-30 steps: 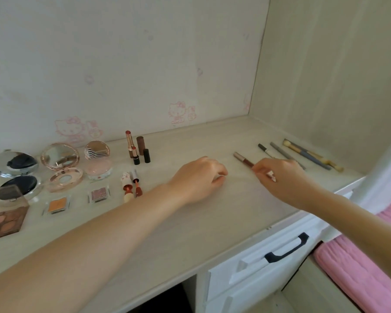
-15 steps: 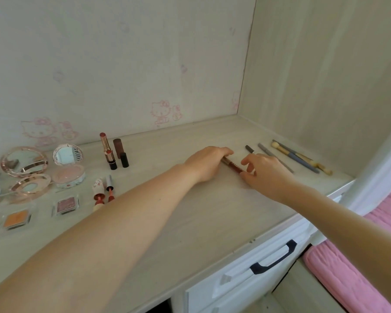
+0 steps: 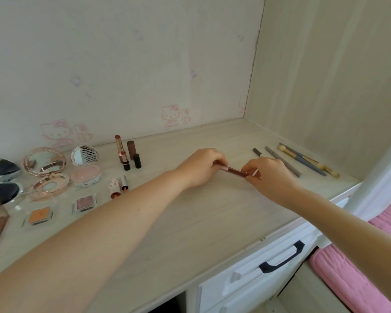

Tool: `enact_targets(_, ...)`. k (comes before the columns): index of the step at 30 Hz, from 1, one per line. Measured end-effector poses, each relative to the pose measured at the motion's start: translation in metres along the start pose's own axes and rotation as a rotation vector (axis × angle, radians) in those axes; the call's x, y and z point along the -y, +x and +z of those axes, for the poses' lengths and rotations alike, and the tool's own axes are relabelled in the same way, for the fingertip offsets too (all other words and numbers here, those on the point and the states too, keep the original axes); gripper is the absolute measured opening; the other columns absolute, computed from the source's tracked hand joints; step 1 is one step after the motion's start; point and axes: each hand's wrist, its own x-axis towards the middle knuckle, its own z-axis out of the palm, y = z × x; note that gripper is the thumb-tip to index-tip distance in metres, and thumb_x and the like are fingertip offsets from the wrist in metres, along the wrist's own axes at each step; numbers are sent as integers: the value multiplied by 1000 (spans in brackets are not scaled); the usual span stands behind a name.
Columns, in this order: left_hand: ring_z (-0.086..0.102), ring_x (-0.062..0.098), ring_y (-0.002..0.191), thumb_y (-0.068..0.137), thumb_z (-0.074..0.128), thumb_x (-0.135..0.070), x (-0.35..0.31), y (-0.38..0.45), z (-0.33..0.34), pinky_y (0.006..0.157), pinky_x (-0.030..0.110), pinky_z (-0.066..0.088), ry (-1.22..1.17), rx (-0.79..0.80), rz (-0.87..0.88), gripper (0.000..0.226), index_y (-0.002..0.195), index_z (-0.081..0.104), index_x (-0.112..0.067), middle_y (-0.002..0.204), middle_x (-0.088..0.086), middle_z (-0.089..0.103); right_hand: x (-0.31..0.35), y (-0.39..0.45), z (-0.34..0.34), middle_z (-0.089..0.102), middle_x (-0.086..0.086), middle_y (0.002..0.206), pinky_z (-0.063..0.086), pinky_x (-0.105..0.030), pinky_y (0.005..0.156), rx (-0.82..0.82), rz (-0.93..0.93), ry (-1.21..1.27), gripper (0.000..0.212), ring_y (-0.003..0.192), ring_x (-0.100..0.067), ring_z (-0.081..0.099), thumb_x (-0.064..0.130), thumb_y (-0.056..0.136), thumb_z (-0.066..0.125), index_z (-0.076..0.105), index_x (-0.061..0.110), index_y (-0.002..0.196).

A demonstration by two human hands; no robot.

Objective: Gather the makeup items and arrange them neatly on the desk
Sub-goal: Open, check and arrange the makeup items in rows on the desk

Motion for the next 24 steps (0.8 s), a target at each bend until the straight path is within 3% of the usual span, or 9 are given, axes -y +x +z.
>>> enact_targets(4, 66, 13, 92, 86, 67, -6, 2, -28, -23, 83, 17, 48, -209, -129, -119, 20, 103, 70, -17, 100, -4, 70, 18, -7, -2, 69, 7, 92, 41, -16, 79, -27, -8, 115, 20, 85, -8, 57, 17, 87, 65, 67, 19, 107)
enact_targets(7, 70, 14, 88, 80, 72, -2, -1, -53, -43, 80, 16, 53, -514, -208, -261, 28, 105, 69, -15, 98, 0, 72, 38, -11, -3, 67, 11, 83, 38, -3, 64, -51, -7, 211, 12, 81, -4, 60, 20, 85, 68, 70, 22, 96)
enact_targets(10, 72, 25, 86, 81, 69, 4, -1, -78, -60, 81, 31, 58, -875, -297, -348, 29, 108, 66, -7, 99, 12, 71, 63, -16, -2, 68, 11, 81, 41, -1, 60, -75, -13, 309, 5, 80, -2, 62, 22, 84, 70, 70, 24, 88)
enact_targets(13, 71, 22, 83, 84, 67, 5, 0, -98, -74, 78, 32, 58, -1100, -381, -403, 27, 108, 65, -5, 93, 11, 72, 88, -19, 2, 69, 13, 78, 40, 0, 61, -113, -33, 423, 4, 75, 3, 62, 22, 82, 72, 71, 25, 85)
enact_targets(17, 68, 17, 78, 85, 66, 2, 2, -125, -92, 75, 27, 57, -1290, -484, -428, 17, 101, 67, -5, 88, 9, 73, 124, -21, 7, 69, 11, 70, 44, -8, 60, -117, -32, 583, 4, 67, 0, 64, 23, 80, 73, 72, 27, 81)
enact_targets(21, 68, 15, 80, 86, 65, -2, 5, -155, -104, 76, 24, 56, -1243, -475, -427, 12, 96, 69, -5, 90, 6, 73, 162, -22, 16, 71, -2, 68, 58, -44, 70, -61, -41, 764, 6, 65, -19, 68, 21, 78, 75, 69, 23, 77)
enact_targets(24, 69, 17, 86, 88, 64, -6, 9, -177, -110, 81, 27, 55, -1201, -479, -431, 20, 107, 68, -1, 98, 10, 73, 189, -25, 22, 71, -7, 65, 56, -52, 72, -25, -74, 832, 7, 63, -25, 67, 18, 79, 73, 68, 17, 75)
